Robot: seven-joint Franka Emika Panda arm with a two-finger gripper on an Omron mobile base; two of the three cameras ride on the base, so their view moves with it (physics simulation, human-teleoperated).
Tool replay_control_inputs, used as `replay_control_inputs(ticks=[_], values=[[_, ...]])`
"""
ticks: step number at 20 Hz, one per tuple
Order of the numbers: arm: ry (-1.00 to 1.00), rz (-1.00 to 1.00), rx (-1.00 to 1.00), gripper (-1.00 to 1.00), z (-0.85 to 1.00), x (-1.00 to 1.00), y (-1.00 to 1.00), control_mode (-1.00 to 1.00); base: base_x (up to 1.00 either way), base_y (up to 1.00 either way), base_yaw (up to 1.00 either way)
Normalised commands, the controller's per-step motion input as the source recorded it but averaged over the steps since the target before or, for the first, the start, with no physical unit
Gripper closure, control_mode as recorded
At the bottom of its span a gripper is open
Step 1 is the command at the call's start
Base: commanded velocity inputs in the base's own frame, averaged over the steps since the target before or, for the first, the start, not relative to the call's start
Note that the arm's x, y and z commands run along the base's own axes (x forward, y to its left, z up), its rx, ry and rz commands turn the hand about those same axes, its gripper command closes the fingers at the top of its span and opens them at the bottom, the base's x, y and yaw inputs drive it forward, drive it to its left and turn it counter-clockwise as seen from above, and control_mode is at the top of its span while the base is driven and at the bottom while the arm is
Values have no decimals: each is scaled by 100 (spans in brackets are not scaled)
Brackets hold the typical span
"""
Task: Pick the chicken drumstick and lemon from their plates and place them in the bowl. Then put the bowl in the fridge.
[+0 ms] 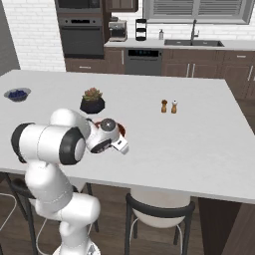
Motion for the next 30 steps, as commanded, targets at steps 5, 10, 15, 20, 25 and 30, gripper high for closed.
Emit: replay_control_inputs(ticks=[5, 10, 15, 20, 25, 30], values=[[-18, -17, 3, 100, 100, -67, 0, -100, 0, 0, 0], [-6, -21, 0, 100, 100, -48, 0, -100, 0, 0, 0], [3, -9, 0, 100, 100, -27, 0, -100, 0, 0, 0], [16, 0, 0, 100, 40, -9, -3, -100, 0, 0, 0], [-3, 0, 3, 100, -1, -80, -6, -100, 0, 0, 0], [-29, -3, 8, 100, 1, -100, -18, -100, 0, 0, 0]])
